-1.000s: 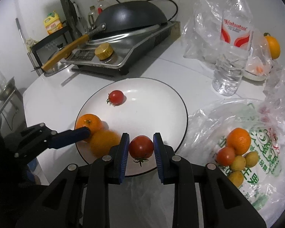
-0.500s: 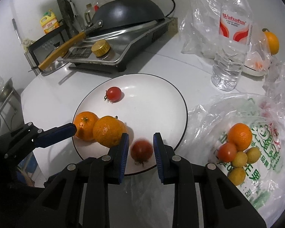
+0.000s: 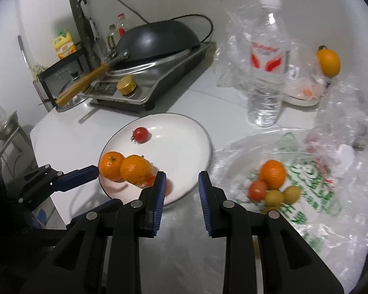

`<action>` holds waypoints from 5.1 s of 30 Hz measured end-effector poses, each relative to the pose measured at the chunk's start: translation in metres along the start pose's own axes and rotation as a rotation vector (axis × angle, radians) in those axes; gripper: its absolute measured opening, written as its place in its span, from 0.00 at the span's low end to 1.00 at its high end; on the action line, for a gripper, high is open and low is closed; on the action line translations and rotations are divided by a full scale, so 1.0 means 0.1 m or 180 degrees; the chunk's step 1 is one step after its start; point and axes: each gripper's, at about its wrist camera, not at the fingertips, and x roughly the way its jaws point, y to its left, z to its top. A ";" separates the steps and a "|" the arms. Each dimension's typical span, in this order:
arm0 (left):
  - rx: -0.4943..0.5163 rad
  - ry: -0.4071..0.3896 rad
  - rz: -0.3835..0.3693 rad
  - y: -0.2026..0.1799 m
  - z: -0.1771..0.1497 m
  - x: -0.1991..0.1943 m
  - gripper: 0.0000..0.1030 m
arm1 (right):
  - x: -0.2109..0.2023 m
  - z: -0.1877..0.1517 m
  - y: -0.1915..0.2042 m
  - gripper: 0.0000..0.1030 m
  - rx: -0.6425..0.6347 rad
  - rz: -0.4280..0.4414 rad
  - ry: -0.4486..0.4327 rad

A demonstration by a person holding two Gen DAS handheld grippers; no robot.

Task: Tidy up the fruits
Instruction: 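Release the orange from the left tool while the right tool releases the tomato onto the plate, then grasp a small yellow fruit with the right tool while the left tool returns to the bag, then grasp a small yellow fruit with the left tool while the right tool holds its yellow fruit, then carry the yellow fruits in both tools over to the white plate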

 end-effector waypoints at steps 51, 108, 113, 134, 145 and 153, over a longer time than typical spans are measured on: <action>0.0226 0.0099 -0.0015 -0.85 0.36 0.30 0.68 | 0.01 -0.68 -0.93 0.26 0.0185 0.0215 0.0327; 0.0496 0.0394 -0.0407 -1.41 0.48 0.77 0.24 | -0.53 -0.52 -1.35 0.26 0.0350 -0.0003 -0.0248; 0.0463 0.0301 -0.0399 -1.30 0.47 0.63 0.25 | -0.56 -0.48 -1.19 0.26 0.0298 -0.0023 -0.0254; 0.0312 0.0089 -0.0304 -0.78 0.38 0.25 0.24 | -0.48 -0.28 -0.60 0.26 0.0066 0.0009 -0.0227; 0.0233 0.0050 -0.0261 -0.57 0.34 0.19 0.25 | -0.41 -0.21 -0.41 0.26 -0.0028 0.0022 -0.0194; 0.0183 0.0019 -0.0198 -0.39 0.34 0.17 0.25 | -0.32 -0.14 -0.30 0.26 -0.0085 0.0047 -0.0161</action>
